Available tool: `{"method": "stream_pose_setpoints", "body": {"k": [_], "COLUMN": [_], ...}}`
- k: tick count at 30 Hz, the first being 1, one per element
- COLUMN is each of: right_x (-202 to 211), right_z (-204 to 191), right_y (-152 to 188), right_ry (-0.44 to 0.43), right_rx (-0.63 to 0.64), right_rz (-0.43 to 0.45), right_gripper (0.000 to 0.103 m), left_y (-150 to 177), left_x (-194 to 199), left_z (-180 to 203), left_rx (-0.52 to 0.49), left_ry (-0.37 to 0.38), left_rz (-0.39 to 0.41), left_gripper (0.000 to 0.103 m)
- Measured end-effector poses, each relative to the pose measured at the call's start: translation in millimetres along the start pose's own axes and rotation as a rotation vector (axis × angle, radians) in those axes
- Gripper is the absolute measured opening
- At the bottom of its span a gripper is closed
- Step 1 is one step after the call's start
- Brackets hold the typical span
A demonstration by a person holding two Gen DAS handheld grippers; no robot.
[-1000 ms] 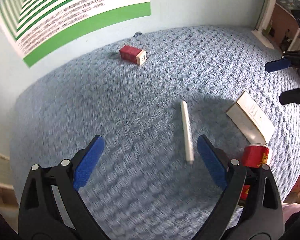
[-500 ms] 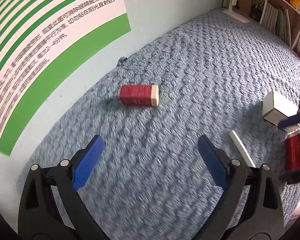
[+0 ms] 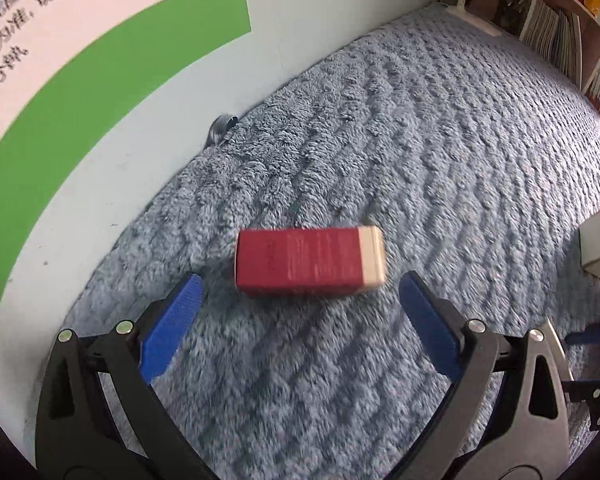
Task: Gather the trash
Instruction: 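Grasp the red box with the left tool while the right tool grasps the white marker, then carry the red box and white marker with both tools over the teal wastebasket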
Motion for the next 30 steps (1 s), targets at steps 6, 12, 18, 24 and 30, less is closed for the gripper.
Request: {"method": "stream_pose_setpoints", "body": {"k": [6, 12, 18, 24, 30], "right_x": [2, 31, 63, 81, 83], "right_z": [-1, 0, -1, -17, -54], "right_y": [1, 4, -13, -26, -39], "right_ry": [0.019, -0.012, -0.057, -0.098, -0.164], "right_rx": [0.015, 0.044, 0.066, 0.169, 0.333], "right_rz": [0.006, 0.021, 0.071, 0.095, 0.094], "right_gripper": [0.013, 0.013, 0.013, 0.013, 0.013], "left_y": [-7, -3, 18, 52, 95], "left_x": [-19, 4, 49, 95, 143], "left_z": [-1, 3, -5, -32, -50], "left_rx": [-0.002, 0.004, 0.013, 0.060, 0.150], "left_ry": [0.039, 0.029, -0.014, -0.103, -0.198], "left_rz": [0.001, 0.035, 0.052, 0.059, 0.069], "left_gripper": [0.069, 0.068, 0.068, 0.068, 0.068]}}
Point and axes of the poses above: each gripper's, at about its wrist camera, not at the fingertips, and x roughly against the way its jaws point, z to its right, y to its underside, the point moved 7 cm from there along -x, roughly the way its jaws point, and after that the axes turned 13 degrees about x, right-handed, at the moved point
